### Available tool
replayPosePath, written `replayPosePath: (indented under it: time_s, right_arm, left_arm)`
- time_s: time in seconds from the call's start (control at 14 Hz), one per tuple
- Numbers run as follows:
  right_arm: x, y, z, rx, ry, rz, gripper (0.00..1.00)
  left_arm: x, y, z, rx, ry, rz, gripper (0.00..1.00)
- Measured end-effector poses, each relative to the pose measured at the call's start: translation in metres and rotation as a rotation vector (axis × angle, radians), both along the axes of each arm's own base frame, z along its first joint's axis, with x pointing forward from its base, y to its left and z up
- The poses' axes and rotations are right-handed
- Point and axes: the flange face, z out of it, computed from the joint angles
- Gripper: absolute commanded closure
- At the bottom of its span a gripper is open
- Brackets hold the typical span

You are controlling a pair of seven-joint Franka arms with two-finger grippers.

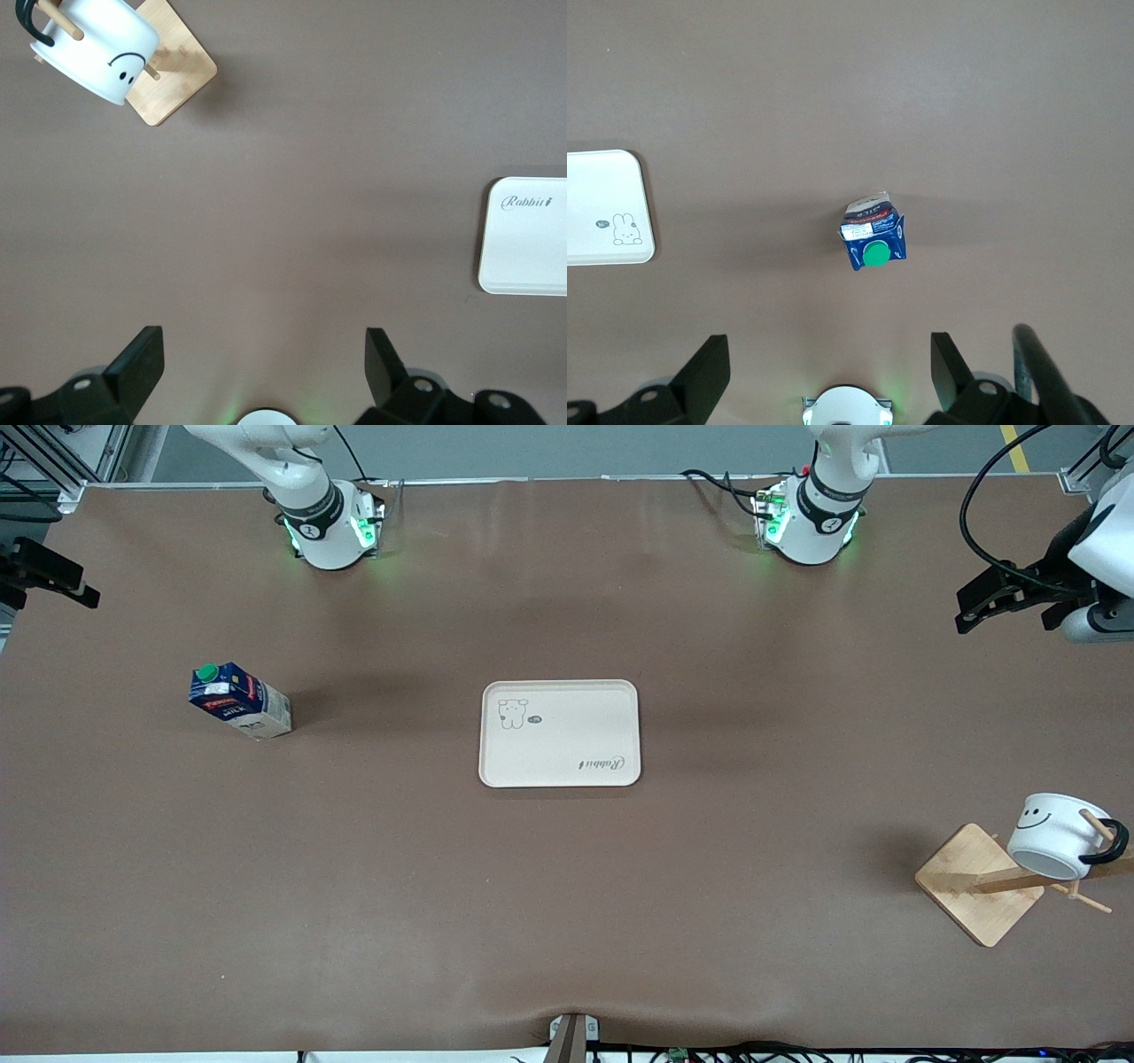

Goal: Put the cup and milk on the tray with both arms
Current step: 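Reach the right gripper to the milk carton while the left gripper reaches the mug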

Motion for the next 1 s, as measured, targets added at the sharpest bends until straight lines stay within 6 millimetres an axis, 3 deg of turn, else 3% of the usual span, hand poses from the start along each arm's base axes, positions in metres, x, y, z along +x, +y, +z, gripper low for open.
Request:
replayPosePath:
  time_s: [0.64,1.0]
  right_arm:
    - [0.008,-0.004,-0.006,0.0,0.008,-0.007,0.0]
    - [0.019,-0.011,-0.024,0.003,0.042,-0.017,0.0]
  left_arm:
    - [0.004,0.011,-0.004,-0.001,0.008,0.021,0.0]
    - [0.024,0.06,-0.03,-0.008,0.001,0.106,0.0]
